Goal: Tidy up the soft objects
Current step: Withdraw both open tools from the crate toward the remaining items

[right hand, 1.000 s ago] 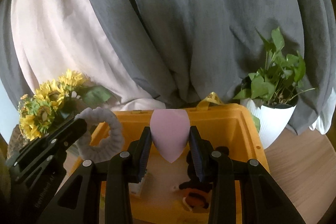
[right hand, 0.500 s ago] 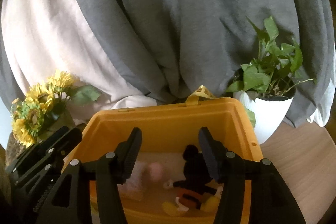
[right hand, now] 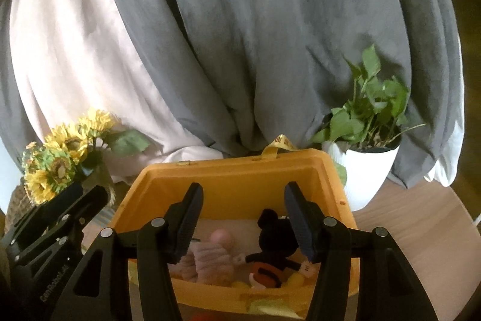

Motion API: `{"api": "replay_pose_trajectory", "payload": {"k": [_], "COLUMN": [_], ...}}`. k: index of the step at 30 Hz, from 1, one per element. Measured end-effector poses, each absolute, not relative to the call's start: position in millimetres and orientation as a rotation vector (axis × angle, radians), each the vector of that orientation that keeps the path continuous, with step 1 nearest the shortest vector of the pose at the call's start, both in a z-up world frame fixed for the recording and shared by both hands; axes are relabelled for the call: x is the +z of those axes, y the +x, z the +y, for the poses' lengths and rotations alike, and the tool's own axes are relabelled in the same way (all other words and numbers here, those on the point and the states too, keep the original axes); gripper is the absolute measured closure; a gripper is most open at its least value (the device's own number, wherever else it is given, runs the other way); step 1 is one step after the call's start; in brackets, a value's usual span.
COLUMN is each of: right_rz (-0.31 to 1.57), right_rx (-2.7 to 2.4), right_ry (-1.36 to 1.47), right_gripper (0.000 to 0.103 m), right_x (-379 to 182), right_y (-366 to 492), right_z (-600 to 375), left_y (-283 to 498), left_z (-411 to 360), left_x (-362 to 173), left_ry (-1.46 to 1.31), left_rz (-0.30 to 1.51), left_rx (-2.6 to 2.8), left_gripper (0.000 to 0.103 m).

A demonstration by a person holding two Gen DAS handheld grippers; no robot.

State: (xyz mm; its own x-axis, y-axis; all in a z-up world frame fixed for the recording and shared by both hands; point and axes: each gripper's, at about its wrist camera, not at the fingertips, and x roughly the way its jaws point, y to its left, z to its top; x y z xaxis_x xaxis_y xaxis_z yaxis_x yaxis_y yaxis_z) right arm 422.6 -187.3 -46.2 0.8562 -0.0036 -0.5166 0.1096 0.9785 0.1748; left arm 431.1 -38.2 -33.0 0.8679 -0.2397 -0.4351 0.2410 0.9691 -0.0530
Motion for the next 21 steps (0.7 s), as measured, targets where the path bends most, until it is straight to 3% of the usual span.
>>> {"api": "replay_pose_trajectory", "payload": {"k": [8, 10, 21], "right_rz": [0.490, 0.475, 0.410], "right_rx": [-0.074, -0.080, -0.112], "right_ry": [0.192, 0.191, 0.179], "right_gripper": [0.045, 0.038, 0.033], "right_x": [-27, -23, -6], "right_y": [394, 386, 338], "right_z": [-187, -187, -177], "left_y": [398, 390, 338], "left_z": [-33, -32, -21], "left_x": [-15, -11, 1], "left_ry": [0.010, 0.012, 0.038], "left_rz": [0.405, 0.395, 0.348], "left_rx": [-0.241, -0.234, -0.218], "left_gripper": [0.047, 0.046, 0.036]}}
